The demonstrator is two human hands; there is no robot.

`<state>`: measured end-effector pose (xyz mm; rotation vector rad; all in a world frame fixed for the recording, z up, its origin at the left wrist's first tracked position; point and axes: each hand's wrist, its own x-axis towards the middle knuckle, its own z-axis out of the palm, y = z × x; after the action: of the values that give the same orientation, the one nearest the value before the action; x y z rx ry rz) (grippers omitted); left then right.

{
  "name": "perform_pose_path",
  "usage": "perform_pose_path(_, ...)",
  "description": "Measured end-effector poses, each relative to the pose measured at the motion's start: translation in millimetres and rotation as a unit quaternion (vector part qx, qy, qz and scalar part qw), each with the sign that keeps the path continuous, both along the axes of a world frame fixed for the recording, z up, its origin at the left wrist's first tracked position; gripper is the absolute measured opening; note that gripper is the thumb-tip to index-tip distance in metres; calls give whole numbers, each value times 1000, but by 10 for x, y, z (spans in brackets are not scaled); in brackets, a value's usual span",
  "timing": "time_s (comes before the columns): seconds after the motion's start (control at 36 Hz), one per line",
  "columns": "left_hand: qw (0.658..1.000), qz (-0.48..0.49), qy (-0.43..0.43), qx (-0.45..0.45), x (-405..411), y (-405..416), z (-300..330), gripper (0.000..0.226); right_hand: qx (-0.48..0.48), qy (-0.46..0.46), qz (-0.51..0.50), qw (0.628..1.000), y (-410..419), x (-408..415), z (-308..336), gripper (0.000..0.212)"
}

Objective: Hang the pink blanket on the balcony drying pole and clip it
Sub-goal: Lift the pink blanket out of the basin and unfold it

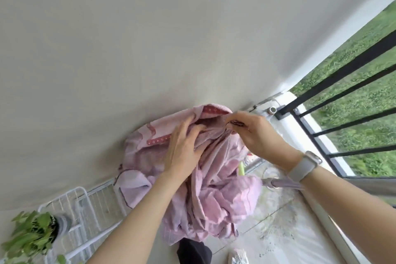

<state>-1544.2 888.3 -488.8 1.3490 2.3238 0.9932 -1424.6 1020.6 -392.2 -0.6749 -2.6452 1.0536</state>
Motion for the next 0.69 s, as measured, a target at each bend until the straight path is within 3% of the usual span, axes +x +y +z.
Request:
perform_pose_path(0.06,998,12,-29,50,-55,73,330,24,-11,16,-2,1000,35,-34,326,12)
perform_pose_path(0.11,997,11,-34,64,-95,137,726,27,-35,34,-27,998,67,-54,659,12)
perform_pose_path(0.22,996,-1,37,75,-184,232,1590,23,-146,118,-107,976,126,-41,1330,23)
perform_pose_path(0.36,987,-28,74,137,-206,392,2926,29,-201,208,-154,945,241,-17,2278,17)
perform_pose_path(0.44,974,-34,108,196,-146,463,3849,16,-179,282,-159,929,270,-32,3041,21)
perform_pose_path(0.61,925,-81,131,348,65,427,5828,11,-58,455,-118,881,229,59,4885,28)
perform_pose_path(0.69,914,-136,144,355,279,243,6425,41,0,511,-78,856,85,230,5476,27)
